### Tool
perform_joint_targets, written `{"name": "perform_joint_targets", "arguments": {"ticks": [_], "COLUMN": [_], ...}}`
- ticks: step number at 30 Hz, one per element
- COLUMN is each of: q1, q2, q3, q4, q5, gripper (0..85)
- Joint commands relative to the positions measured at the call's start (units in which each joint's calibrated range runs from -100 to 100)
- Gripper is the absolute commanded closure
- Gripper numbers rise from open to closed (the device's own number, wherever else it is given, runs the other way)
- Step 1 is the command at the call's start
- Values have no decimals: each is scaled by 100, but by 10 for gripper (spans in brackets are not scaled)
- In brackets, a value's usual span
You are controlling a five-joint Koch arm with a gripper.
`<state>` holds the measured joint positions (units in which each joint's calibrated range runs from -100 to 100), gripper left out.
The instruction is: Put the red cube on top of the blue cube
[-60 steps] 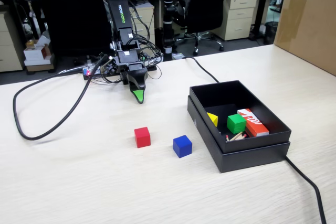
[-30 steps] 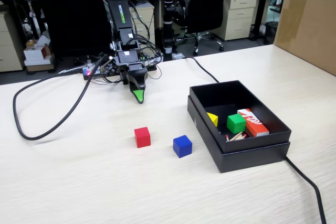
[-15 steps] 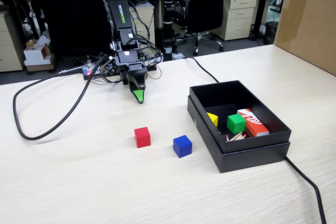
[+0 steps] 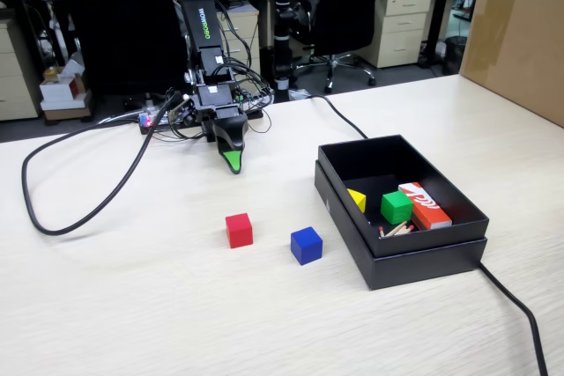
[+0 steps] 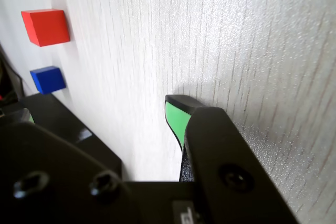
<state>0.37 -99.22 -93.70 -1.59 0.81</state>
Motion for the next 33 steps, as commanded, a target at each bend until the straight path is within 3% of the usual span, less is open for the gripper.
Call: {"name": "perform_joint_targets", "arguments": {"ticks": [1,27,33], "q1": [-5,-10,-44], "q2": [-78,71,244], "q3": [-204,23,1120], "q4": [-79,-70,-1124], "q5": [-5,24,107], "gripper": [364,372,378]}}
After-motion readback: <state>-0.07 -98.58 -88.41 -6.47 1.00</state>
